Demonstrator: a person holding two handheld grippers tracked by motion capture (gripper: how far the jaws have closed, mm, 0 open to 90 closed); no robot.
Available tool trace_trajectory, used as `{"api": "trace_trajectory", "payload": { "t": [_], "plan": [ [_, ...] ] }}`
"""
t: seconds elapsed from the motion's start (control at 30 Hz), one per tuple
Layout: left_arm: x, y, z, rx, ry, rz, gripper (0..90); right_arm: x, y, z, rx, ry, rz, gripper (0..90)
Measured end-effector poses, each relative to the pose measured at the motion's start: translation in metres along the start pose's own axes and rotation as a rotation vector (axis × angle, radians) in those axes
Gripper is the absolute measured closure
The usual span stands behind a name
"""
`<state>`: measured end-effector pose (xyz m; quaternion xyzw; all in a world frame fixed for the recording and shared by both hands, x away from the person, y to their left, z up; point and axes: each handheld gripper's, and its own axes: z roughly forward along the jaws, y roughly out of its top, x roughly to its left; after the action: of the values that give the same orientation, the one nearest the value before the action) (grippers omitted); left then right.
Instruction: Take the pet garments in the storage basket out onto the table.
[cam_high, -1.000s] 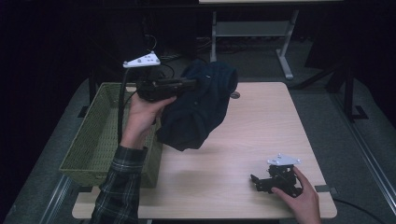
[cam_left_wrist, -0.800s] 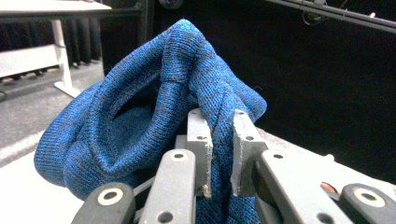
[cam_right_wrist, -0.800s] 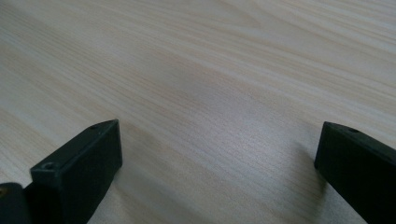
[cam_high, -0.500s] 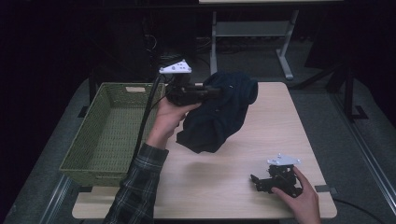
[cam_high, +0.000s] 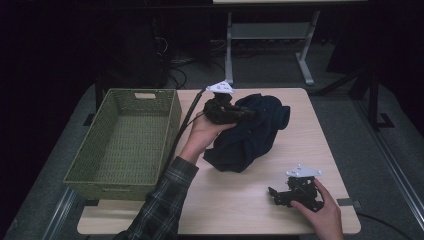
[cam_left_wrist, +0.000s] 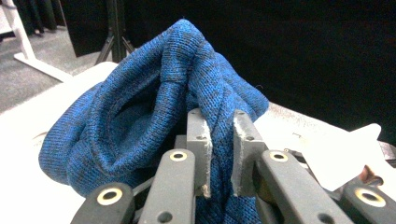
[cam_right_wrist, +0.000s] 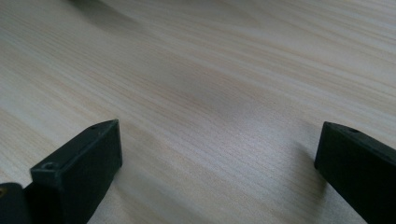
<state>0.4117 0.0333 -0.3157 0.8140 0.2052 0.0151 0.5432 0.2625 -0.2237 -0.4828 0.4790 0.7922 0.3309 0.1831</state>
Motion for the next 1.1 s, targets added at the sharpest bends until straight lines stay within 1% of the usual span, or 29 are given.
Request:
{"api": "trace_trajectory", "payload": {
  "t": [0.1,0.13,0.27,0.43,0.57,0.6,0.63,0.67,0.7,0.73,0.8,0.87,0.9,0.93,0.97,1.03,1.07,1.1],
  "plan": [
    [0.000,-0.008,0.017,0.032,-0.005,-0.007,79.9,0.000,0.000,0.000,-0.001,0.001,0.000,0.5],
    [0.000,-0.010,0.022,0.042,-0.005,-0.004,79.8,0.000,0.000,0.000,-0.001,0.000,0.001,0.5],
    [-0.001,-0.019,0.040,0.080,-0.005,-0.008,79.7,0.000,0.000,0.000,0.000,0.001,0.001,0.5],
    [-0.001,-0.031,0.058,0.131,0.011,0.000,78.7,0.000,0.000,0.000,0.001,0.000,0.001,0.5],
    [0.002,-0.040,0.067,0.168,0.032,0.006,76.7,0.000,0.000,0.000,0.001,0.000,0.001,0.5],
    [0.003,-0.041,0.068,0.182,0.038,0.012,75.6,0.000,0.000,0.000,0.003,0.001,0.005,0.5],
    [0.003,-0.043,0.069,0.186,0.039,0.011,74.2,0.000,0.000,0.000,0.003,0.001,0.004,0.5],
    [0.004,-0.044,0.069,0.189,0.040,0.011,67.6,0.000,0.000,0.000,0.003,0.001,0.004,0.5],
    [0.005,-0.045,0.069,0.184,0.040,0.012,67.6,0.000,0.000,0.000,0.003,0.001,0.004,0.5],
    [0.005,-0.045,0.068,0.180,0.038,0.005,64.8,0.000,0.000,0.000,0.003,0.001,0.004,0.5],
    [0.005,-0.045,0.066,0.171,0.038,0.003,56.9,0.000,0.000,0.000,0.003,0.001,0.004,0.5],
    [0.004,-0.044,0.063,0.168,0.041,0.013,49.5,0.000,0.000,0.000,0.003,0.001,0.004,0.5],
    [0.003,-0.045,0.059,0.163,0.043,0.022,42.9,0.000,0.000,0.000,0.003,0.001,0.004,0.5],
    [0.003,-0.045,0.059,0.163,0.043,0.022,39.9,0.000,0.000,0.000,0.003,0.001,0.004,0.5],
    [0.001,-0.045,0.056,0.160,0.044,0.018,39.9,0.000,0.000,0.000,0.003,0.001,0.004,0.4],
    [-0.002,-0.046,0.049,0.156,0.069,0.030,34.4,0.000,0.000,0.000,0.003,0.001,0.004,0.5],
    [-0.003,-0.047,0.045,0.146,0.080,0.032,31.6,0.000,0.000,0.000,0.003,0.002,0.005,0.5],
    [-0.004,-0.048,0.041,0.144,0.085,0.031,29.7,0.000,0.000,0.000,0.003,0.001,0.005,0.5]
  ]
}}
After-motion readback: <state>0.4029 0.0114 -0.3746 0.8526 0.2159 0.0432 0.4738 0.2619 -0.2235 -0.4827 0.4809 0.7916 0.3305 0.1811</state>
